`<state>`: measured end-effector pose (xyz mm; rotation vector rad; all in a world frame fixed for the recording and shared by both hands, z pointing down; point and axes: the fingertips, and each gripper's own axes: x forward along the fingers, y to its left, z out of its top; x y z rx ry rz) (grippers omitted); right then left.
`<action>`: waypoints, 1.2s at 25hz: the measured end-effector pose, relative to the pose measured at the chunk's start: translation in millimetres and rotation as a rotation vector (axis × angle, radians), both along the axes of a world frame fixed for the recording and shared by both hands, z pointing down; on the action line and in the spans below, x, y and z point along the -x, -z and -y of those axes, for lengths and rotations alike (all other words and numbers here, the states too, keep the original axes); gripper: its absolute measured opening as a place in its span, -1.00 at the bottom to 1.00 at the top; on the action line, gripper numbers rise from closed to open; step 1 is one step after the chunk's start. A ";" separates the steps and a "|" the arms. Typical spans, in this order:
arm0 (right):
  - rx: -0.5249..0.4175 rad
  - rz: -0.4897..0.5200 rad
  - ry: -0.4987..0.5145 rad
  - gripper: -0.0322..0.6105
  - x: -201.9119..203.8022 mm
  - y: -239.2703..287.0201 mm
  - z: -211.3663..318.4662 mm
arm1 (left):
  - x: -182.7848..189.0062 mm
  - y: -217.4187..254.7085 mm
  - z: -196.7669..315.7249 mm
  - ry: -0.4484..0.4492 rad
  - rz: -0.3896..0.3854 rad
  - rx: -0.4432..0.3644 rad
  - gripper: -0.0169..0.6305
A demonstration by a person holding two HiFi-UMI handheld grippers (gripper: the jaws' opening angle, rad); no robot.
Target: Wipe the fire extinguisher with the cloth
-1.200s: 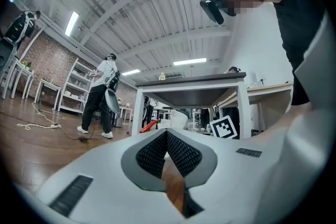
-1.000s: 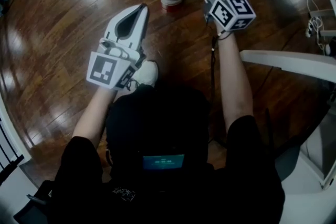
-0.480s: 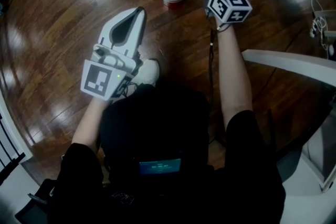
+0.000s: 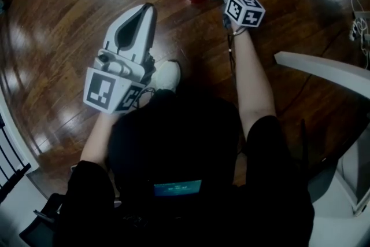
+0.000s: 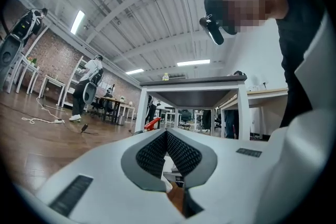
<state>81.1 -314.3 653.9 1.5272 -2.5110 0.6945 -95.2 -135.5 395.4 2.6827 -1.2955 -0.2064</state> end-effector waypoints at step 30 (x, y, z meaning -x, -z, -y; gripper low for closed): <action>-0.329 0.092 -0.007 -0.61 -26.7 178.3 -11.2 | -17.0 20.4 -18.6 -0.016 -0.020 -0.057 -0.95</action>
